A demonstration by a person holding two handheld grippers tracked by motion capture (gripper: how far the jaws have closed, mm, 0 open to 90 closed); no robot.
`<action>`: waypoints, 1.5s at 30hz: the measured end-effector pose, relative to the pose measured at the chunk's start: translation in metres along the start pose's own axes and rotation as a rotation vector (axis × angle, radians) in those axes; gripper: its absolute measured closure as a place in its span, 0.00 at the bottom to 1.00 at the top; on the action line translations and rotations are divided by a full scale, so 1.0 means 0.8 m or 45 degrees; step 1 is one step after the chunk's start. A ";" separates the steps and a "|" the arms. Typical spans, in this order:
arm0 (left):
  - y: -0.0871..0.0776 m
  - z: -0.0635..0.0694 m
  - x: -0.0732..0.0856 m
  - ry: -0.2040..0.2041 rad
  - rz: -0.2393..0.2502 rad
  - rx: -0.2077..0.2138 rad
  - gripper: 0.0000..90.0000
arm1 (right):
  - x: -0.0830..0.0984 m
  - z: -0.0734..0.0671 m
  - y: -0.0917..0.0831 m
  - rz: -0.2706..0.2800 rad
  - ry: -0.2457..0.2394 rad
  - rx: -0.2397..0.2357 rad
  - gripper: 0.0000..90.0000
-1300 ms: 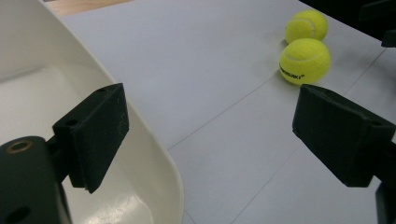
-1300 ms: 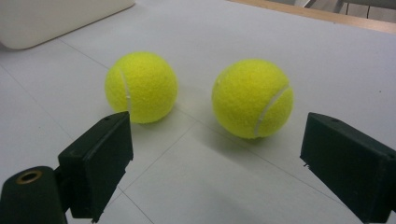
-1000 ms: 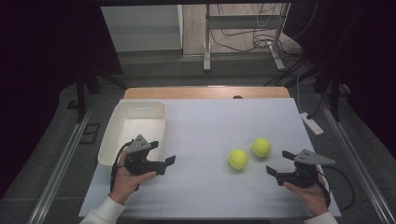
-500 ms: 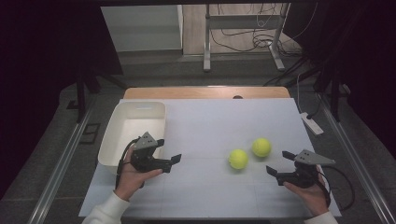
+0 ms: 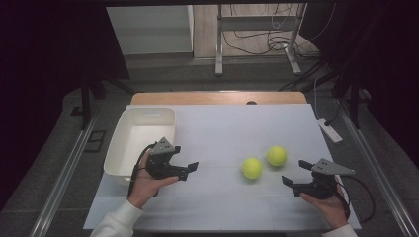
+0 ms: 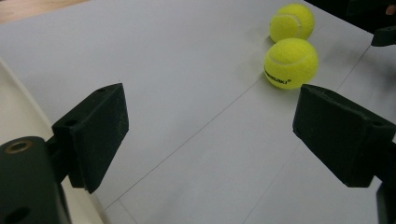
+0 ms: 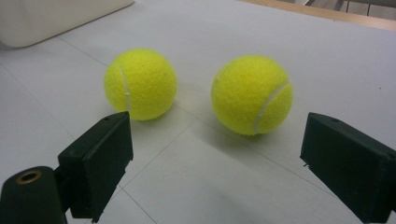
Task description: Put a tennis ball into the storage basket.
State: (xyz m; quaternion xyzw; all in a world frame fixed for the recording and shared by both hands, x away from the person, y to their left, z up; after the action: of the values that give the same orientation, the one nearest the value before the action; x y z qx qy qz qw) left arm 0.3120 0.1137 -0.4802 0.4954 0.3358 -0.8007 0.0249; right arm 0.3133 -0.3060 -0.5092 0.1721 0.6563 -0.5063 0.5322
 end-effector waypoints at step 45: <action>0.050 0.009 -0.030 0.050 -0.082 0.079 0.13 | 0.003 0.000 0.003 -0.015 -0.007 -0.003 0.10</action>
State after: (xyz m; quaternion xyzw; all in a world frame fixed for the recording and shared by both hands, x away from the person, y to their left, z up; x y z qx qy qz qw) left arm 0.3335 0.0720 -0.4790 0.5005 0.3270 -0.8013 -0.0230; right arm 0.3142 -0.3057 -0.5122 0.1661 0.6564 -0.5093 0.5312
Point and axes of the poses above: each handheld gripper's, and its own axes: y roughly forward along the jaws, x roughly out of its underside, z roughly to its right, the point moved 4 cm from there along y, roughly forward along the jaws, and after that the axes turned 12 degrees about x, right-handed, at the moved point
